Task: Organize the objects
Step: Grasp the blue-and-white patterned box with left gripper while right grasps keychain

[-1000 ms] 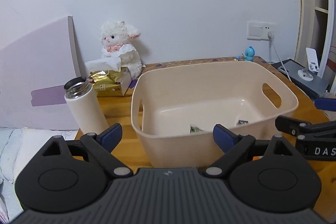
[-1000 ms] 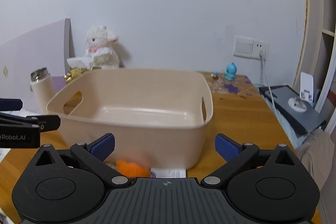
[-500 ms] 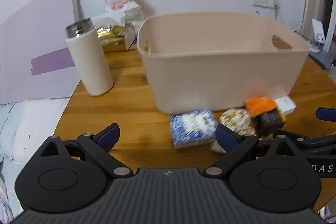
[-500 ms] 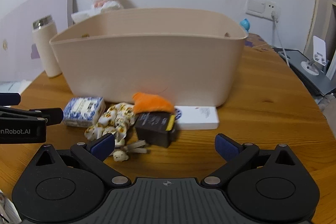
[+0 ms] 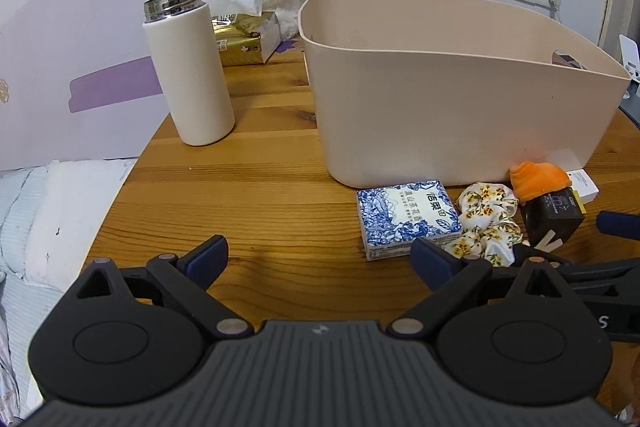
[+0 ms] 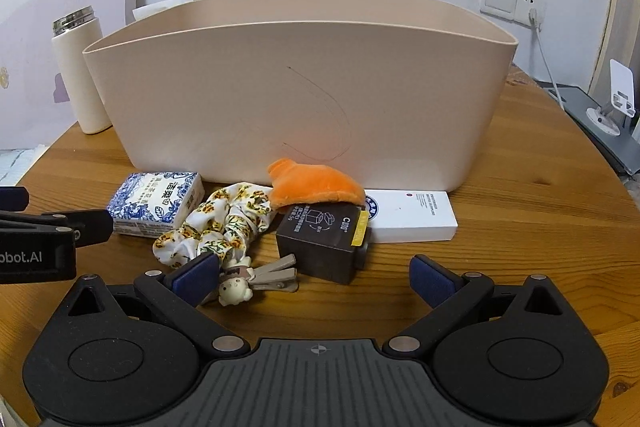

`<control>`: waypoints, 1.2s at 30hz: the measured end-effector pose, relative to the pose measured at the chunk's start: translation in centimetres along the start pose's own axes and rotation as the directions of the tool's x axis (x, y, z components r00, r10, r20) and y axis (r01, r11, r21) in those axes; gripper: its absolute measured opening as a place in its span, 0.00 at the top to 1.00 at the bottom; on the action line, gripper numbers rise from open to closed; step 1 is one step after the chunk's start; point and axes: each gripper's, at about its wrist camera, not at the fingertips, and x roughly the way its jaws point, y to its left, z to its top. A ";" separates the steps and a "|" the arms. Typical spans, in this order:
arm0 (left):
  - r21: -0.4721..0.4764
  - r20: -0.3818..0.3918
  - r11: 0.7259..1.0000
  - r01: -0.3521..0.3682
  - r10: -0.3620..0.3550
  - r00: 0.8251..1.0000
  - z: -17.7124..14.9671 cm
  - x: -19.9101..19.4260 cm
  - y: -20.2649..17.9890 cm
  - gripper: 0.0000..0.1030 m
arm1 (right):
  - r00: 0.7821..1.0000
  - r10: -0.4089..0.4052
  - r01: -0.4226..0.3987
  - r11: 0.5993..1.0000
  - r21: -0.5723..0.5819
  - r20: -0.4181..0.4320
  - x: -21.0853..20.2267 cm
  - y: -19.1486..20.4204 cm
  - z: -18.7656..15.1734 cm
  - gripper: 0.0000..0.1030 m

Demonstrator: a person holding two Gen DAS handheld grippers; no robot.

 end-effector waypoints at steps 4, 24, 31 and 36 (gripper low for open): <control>-0.012 0.001 1.000 0.004 -0.004 1.000 0.0 0.1 0.1 0.05 | 1.000 -0.008 0.008 0.999 -0.032 -0.004 -0.7 -0.3 -0.3 0.00; -0.040 0.035 0.997 0.062 -0.060 0.998 0.7 1.3 -1.1 0.05 | 0.999 -0.015 0.015 1.000 -0.002 -0.043 -1.2 -2.5 -1.6 0.01; -0.088 -0.004 0.990 0.108 -0.108 0.994 1.4 3.5 -1.7 0.05 | 1.000 -0.018 0.018 1.000 -0.007 -0.017 -1.5 -2.8 -1.7 0.10; -0.098 -0.051 0.990 0.104 -0.109 0.993 1.1 5.0 -1.9 0.05 | 1.000 -0.027 0.027 1.000 0.001 0.006 -2.0 -3.4 -1.8 0.24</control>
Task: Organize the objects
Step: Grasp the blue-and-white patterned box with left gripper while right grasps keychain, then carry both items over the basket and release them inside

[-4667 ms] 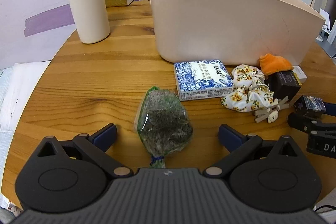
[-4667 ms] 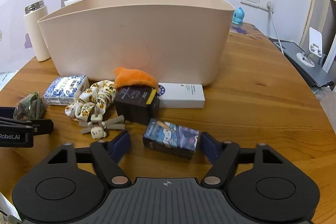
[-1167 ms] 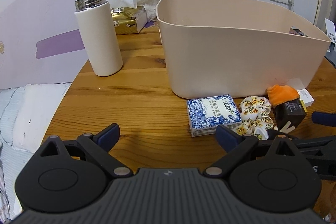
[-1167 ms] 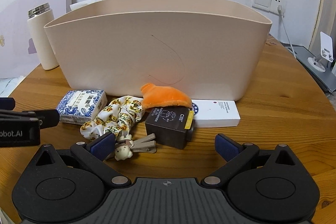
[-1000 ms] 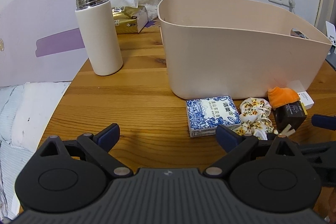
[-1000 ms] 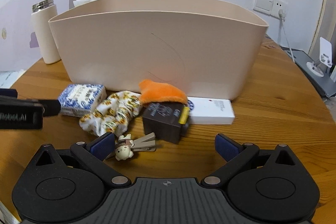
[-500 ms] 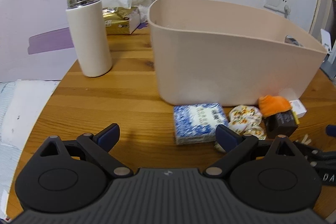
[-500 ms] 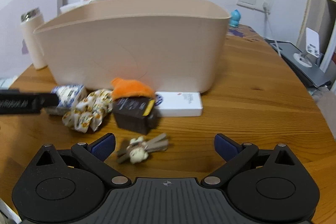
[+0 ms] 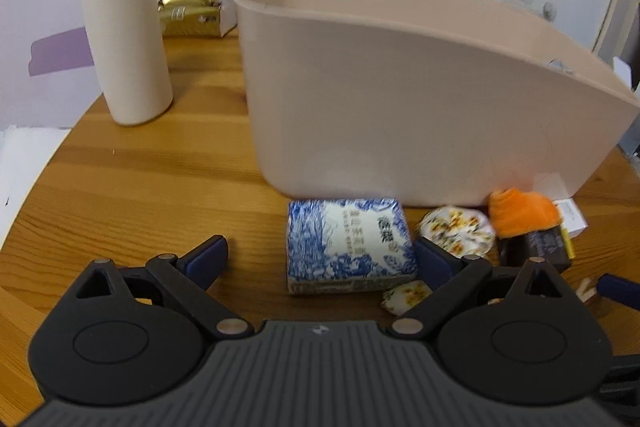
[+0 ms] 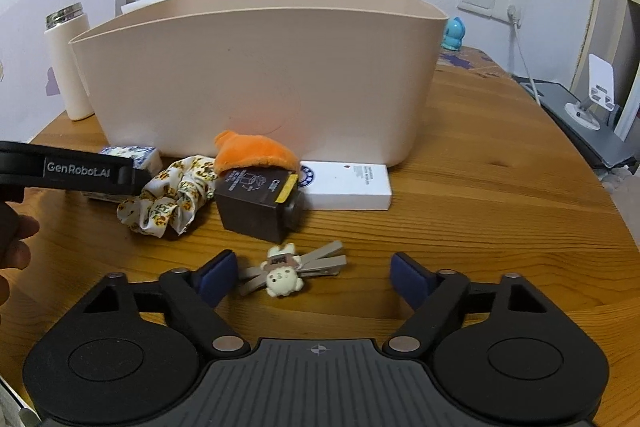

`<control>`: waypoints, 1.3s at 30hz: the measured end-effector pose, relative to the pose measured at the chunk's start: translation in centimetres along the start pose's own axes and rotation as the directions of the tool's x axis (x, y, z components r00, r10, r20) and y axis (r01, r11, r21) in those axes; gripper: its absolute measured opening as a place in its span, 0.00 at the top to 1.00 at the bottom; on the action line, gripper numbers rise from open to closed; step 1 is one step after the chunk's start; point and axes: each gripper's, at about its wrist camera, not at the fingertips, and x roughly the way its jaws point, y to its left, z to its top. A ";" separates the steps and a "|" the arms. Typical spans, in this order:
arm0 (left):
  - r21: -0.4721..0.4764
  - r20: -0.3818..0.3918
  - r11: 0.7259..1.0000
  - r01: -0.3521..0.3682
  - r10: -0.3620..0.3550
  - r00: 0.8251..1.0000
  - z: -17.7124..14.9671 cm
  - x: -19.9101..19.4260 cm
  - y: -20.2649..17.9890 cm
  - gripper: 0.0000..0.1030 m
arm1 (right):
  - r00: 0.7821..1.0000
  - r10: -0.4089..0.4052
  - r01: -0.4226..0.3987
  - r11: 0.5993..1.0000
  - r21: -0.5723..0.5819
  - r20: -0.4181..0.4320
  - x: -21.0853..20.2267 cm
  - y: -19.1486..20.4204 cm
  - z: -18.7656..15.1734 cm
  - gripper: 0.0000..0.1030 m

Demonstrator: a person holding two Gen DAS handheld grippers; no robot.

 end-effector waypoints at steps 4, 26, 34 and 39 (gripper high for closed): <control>-0.009 0.013 1.000 -0.024 0.024 1.000 -0.1 -0.1 0.5 0.05 | 1.000 -0.002 0.001 1.000 0.013 0.020 -0.2 -0.3 0.1 0.42; 0.050 0.076 0.999 -0.003 0.000 0.997 -0.7 -3.9 1.3 0.37 | 0.989 0.007 -0.013 0.999 0.046 0.145 -4.5 -1.9 2.2 0.49; 0.068 0.179 0.998 0.008 -0.020 0.984 0.6 -9.0 0.9 0.37 | 0.956 0.001 -0.009 1.000 0.027 0.292 -8.1 -2.8 6.2 0.49; 0.075 0.258 0.997 0.012 -0.031 0.966 2.3 -11.7 0.4 0.37 | 0.934 -0.001 0.000 1.000 0.005 0.358 -8.6 -2.8 8.9 0.49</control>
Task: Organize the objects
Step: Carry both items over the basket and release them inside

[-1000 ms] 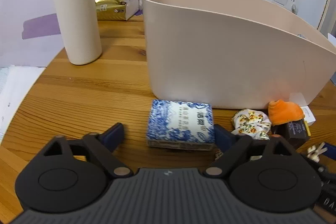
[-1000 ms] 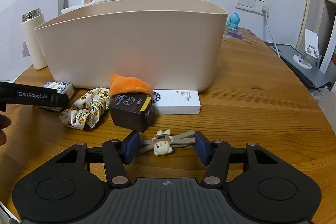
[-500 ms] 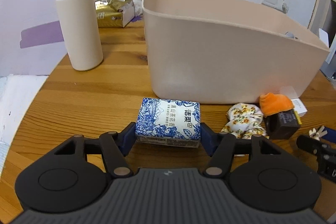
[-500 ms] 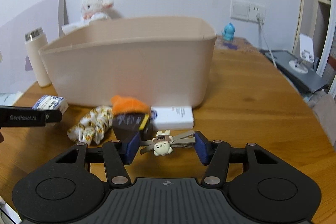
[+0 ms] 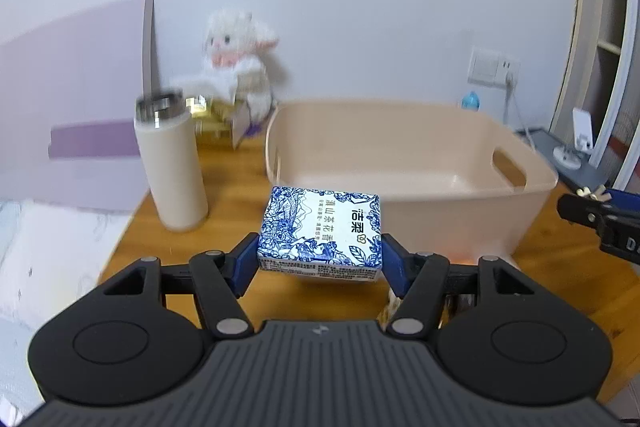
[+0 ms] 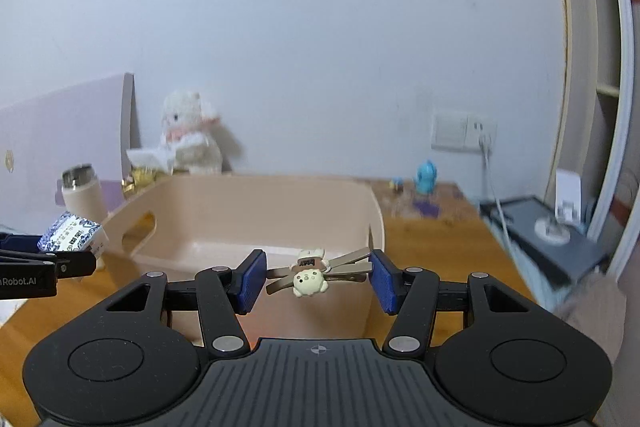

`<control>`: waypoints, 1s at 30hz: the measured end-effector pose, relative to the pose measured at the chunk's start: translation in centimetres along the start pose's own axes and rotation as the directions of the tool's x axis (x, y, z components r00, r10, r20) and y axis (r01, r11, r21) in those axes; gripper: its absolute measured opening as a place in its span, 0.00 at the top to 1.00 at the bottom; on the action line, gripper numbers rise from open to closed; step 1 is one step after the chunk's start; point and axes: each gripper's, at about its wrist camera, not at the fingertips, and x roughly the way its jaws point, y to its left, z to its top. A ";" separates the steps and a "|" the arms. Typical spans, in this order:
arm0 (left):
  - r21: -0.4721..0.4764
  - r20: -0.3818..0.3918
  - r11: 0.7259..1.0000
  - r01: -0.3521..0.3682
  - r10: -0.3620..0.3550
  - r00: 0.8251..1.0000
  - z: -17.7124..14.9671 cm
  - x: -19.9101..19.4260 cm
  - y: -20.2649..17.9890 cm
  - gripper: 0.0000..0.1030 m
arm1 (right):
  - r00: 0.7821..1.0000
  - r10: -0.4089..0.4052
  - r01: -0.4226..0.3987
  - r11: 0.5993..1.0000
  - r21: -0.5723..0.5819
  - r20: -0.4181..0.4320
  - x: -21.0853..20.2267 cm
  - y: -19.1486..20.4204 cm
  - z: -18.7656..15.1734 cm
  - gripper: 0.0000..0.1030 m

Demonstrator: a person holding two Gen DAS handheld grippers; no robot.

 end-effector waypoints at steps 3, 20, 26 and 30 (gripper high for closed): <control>0.033 0.048 0.999 -0.020 0.019 0.999 1.6 -0.3 -0.7 0.37 | 1.000 0.000 0.000 1.000 -0.010 0.024 0.9 0.0 1.4 0.49; 0.069 -0.056 0.998 -0.010 0.014 0.998 6.1 10.5 -4.4 0.37 | 0.992 0.033 -0.034 0.999 -0.005 -0.125 10.6 -1.2 2.8 0.49; 0.091 -0.125 0.995 -0.033 0.044 0.991 5.0 13.6 -5.3 0.37 | 0.975 0.026 -0.033 0.999 -0.027 -0.222 13.3 -0.9 1.5 0.49; 0.082 -0.169 0.996 -0.030 0.043 0.985 4.4 14.8 -5.1 0.36 | 0.973 0.031 -0.036 0.999 -0.016 -0.230 13.5 -0.8 1.0 0.41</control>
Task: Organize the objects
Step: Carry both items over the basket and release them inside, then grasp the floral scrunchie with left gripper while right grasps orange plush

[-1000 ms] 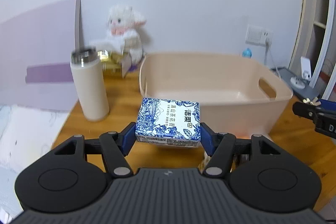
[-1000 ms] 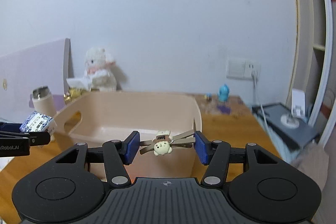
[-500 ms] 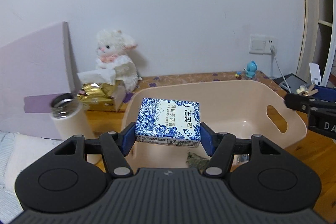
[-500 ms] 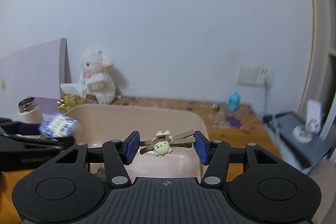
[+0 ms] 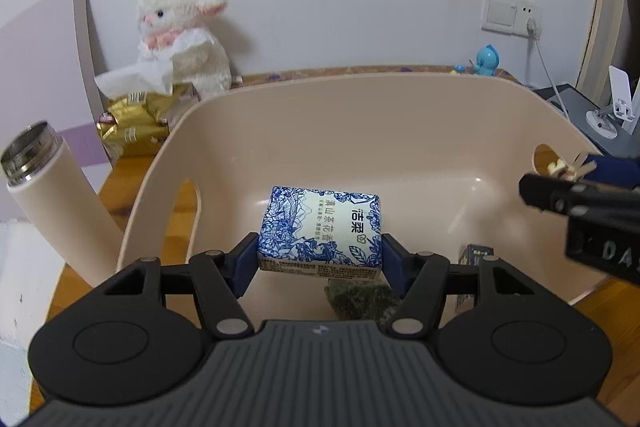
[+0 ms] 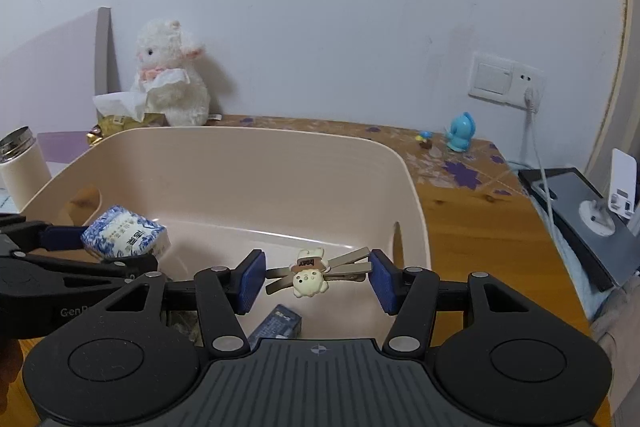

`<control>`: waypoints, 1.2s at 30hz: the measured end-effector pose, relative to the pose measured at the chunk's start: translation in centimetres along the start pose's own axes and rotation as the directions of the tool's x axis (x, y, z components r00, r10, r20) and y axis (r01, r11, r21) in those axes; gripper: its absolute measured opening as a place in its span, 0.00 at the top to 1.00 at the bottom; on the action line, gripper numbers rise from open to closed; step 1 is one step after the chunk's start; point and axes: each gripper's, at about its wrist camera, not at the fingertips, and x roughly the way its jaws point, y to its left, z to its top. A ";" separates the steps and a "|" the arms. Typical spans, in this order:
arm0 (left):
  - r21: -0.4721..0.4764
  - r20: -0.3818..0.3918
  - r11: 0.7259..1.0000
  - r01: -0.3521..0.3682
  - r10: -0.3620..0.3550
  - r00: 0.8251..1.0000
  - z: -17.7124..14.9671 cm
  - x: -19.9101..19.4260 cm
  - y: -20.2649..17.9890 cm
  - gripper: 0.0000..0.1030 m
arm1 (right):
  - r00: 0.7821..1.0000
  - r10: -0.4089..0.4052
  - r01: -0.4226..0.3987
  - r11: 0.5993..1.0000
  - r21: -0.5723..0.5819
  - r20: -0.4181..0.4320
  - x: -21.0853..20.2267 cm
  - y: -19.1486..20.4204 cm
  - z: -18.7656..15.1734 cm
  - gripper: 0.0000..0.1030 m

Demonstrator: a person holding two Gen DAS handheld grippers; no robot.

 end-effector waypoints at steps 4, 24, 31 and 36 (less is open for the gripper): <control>0.007 0.020 1.000 -0.021 0.021 1.000 -0.2 -0.6 0.3 0.36 | 0.999 0.008 -0.009 1.000 0.029 0.037 -1.5 -0.2 0.1 0.30; -0.015 0.153 1.000 0.003 -0.001 0.988 -2.6 -11.4 2.6 0.02 | 0.997 0.014 -0.011 0.999 -0.048 0.079 -9.9 1.2 -4.6 0.04; 0.000 0.080 1.000 0.008 -0.008 0.997 -5.4 -11.1 1.9 0.02 | 1.000 0.021 -0.021 0.997 -0.070 -0.004 -8.6 1.8 -7.4 0.04; -0.004 -0.006 0.999 0.032 -0.032 0.999 -7.3 -9.0 1.6 0.02 | 0.998 0.027 -0.031 0.996 -0.080 -0.053 -7.1 1.9 -8.8 0.04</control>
